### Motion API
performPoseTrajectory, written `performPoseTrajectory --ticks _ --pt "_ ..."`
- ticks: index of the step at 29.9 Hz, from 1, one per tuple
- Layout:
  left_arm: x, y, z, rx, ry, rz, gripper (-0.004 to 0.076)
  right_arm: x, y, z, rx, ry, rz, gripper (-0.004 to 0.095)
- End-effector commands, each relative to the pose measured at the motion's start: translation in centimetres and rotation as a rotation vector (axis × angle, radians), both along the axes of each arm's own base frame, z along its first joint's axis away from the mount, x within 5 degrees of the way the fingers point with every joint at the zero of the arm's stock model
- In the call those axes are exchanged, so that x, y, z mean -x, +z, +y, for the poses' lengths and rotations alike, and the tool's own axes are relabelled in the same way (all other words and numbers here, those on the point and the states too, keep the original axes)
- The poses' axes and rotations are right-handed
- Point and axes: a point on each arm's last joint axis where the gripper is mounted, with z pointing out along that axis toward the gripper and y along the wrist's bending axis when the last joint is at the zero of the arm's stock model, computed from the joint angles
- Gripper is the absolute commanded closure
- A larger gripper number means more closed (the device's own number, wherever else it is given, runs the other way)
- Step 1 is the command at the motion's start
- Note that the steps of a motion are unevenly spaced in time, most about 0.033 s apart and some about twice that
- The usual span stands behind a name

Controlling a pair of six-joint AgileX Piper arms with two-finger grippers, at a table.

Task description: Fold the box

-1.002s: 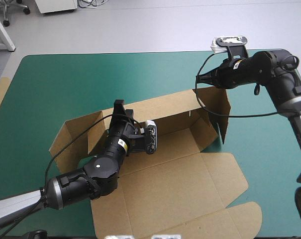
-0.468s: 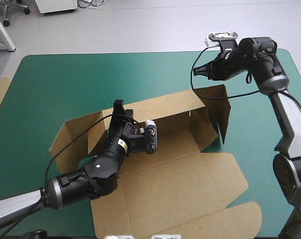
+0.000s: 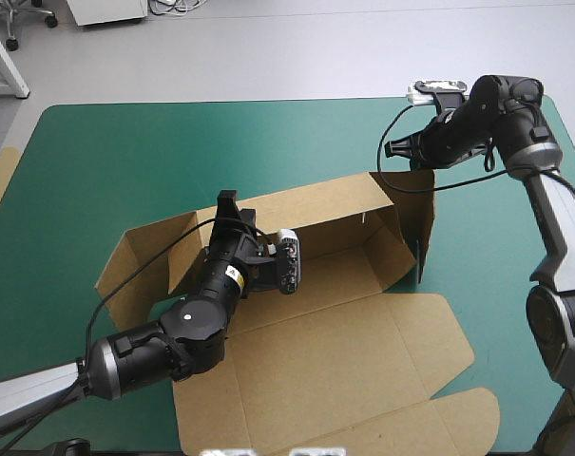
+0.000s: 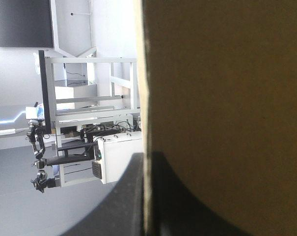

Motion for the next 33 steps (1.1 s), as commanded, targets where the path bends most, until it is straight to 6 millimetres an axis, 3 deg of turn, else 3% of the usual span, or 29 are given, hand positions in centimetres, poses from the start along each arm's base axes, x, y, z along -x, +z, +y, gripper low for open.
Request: performPoseTrajectory --ticks 1,10,22,33 --pt "0.3 2.1 0.4 0.033 -0.01 -0.08 0.0734 1.4 2.5 0.1 -0.054 0.032 -0.052 0.0927" --pt "0.3 2.1 0.4 0.033 -0.012 -0.08 0.0734 3.2 4.1 0.0 -0.076 0.049 -0.077 0.0927" --pt "0.3 2.1 0.4 0.033 -0.011 -0.08 0.0734 6.1 1.2 -0.2 -0.068 0.069 0.043 0.0927" --pt "0.3 2.1 0.4 0.032 -0.009 -0.08 0.0734 8.4 3.7 -0.9 -0.045 0.055 -0.033 0.0927"
